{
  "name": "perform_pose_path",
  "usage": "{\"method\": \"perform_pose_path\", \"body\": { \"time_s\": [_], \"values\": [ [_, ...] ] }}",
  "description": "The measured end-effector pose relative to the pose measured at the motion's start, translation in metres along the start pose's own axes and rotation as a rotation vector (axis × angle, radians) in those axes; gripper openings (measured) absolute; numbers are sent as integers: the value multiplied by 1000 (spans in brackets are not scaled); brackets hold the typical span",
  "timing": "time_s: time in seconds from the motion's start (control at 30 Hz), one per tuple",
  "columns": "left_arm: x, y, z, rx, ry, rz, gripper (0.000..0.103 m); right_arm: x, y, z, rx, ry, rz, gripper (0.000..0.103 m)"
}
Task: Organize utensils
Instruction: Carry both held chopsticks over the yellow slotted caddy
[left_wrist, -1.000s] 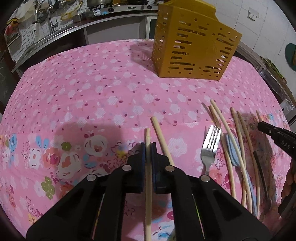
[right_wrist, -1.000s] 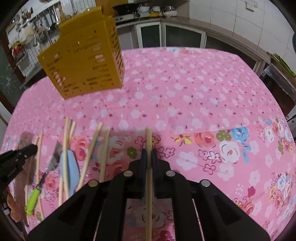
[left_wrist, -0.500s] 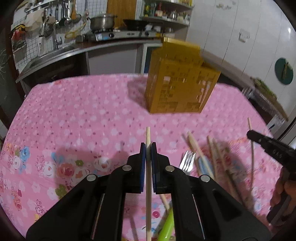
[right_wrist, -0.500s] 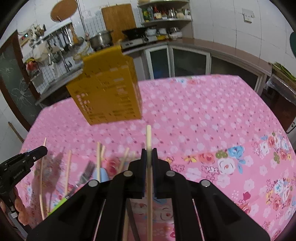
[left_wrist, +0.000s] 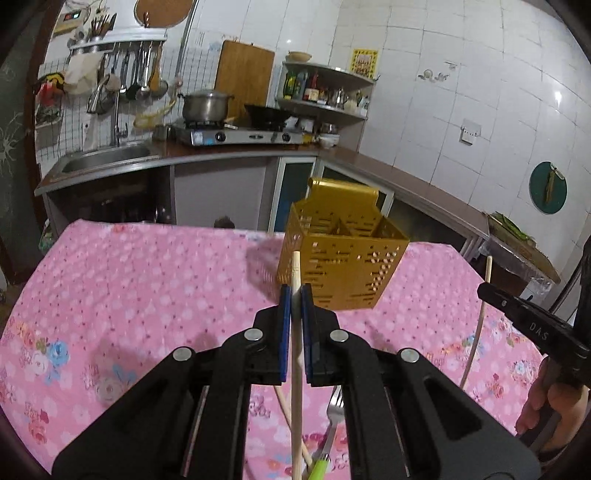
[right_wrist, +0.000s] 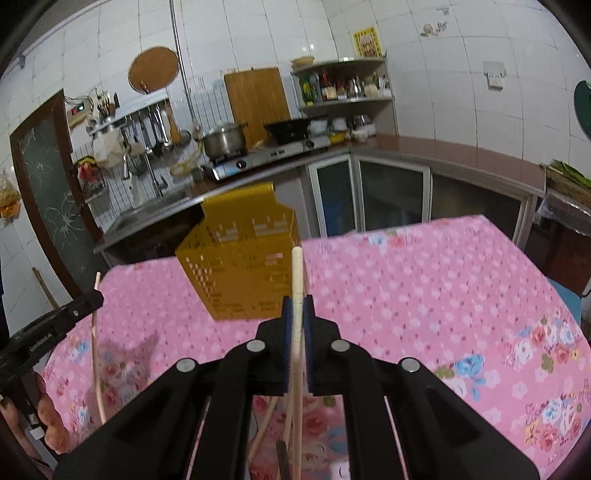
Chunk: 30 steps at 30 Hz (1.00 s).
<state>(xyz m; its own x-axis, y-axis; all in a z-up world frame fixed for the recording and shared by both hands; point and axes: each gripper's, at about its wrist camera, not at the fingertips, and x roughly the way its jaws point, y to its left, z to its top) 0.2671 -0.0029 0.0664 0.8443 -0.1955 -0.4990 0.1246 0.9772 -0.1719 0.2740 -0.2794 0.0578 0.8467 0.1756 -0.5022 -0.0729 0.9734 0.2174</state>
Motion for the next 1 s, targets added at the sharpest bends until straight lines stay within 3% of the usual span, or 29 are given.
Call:
{"method": "perform_pose_path", "body": {
  "time_s": [0.27,0.5,0.83,1.0],
  "values": [
    [5,-14,13,41,-46,-1,4,-1,8,16,-26,-63,6,6],
    [7,-26,44,76,-119,6,4,-5,11,42,-39,-132,14,6],
    [-6,-49,127,104,-333,-10,4,-18,27,112,-80,-294,40,6],
    [4,-53,148,75,-416,-29,4,-15,28,143,-53,-377,72,6]
  ]
}}
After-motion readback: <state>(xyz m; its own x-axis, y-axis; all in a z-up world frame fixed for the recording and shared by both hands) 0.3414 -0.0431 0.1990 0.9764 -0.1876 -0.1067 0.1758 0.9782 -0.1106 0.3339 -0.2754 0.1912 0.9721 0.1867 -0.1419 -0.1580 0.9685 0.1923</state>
